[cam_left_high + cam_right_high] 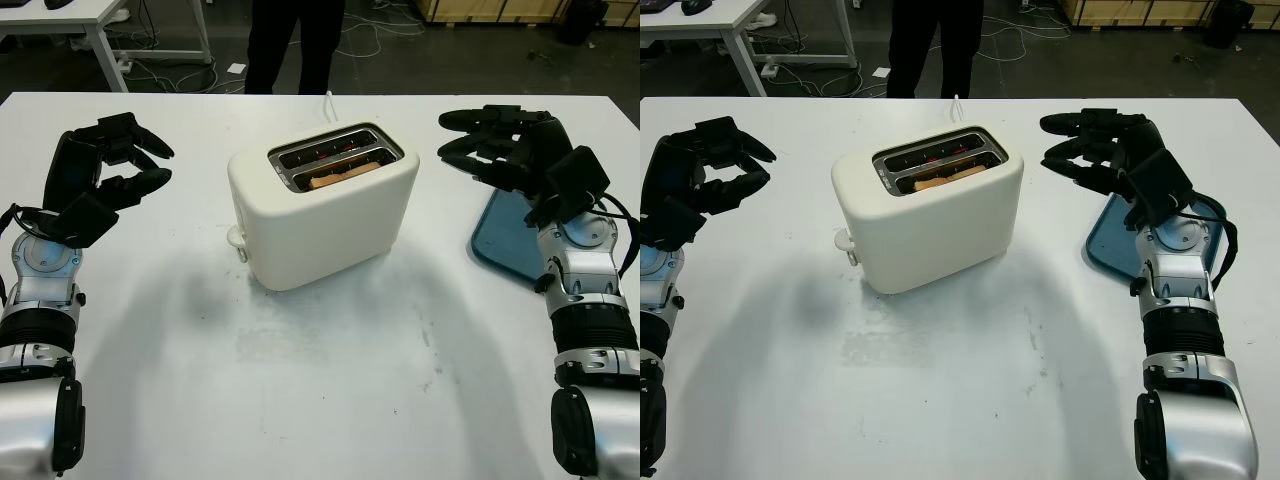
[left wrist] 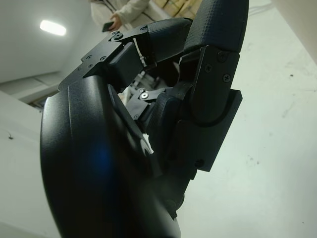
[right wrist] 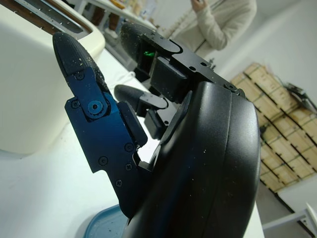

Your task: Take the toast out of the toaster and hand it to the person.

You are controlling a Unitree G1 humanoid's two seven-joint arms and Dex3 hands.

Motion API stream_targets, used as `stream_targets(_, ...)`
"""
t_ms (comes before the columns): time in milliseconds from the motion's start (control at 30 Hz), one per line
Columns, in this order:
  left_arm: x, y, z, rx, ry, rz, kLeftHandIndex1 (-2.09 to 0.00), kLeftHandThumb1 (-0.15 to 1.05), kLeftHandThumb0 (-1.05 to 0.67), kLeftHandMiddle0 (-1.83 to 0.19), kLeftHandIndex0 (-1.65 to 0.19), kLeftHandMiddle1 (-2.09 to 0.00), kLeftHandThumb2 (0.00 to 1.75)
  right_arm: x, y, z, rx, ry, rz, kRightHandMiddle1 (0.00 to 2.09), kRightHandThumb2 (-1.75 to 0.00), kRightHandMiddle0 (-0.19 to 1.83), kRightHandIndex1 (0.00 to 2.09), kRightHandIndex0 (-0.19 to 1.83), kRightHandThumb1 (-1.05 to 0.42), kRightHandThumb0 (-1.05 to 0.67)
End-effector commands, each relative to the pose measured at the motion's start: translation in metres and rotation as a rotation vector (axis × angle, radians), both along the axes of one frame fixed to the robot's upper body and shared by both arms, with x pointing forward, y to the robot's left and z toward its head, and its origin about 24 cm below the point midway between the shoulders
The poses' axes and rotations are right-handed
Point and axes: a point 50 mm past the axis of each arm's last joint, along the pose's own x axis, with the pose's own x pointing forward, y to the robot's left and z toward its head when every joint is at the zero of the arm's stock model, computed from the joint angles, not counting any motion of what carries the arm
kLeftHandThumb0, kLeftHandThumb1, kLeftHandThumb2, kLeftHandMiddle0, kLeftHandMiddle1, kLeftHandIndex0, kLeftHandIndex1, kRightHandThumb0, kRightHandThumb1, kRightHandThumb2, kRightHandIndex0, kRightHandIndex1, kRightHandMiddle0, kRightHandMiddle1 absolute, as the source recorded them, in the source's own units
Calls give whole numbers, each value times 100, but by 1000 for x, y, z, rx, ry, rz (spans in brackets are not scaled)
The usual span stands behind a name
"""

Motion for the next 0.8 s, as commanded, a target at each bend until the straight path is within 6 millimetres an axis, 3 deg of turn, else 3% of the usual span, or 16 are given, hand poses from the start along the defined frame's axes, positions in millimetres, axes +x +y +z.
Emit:
stream_targets(0, 0, -1, -2, -11, 4, -3, -106, 92, -105, -84, -78, -119, 26, 0, 1, 3, 7, -21, -2, 8, 0, 105, 85, 74, -65, -65)
stream_targets(767, 0, -1, -2, -14, -2, -5, -106, 92, -105, -85, -79, -119, 26, 0, 1, 2, 12, -15, 2, 8, 0, 104, 86, 73, -65, -65)
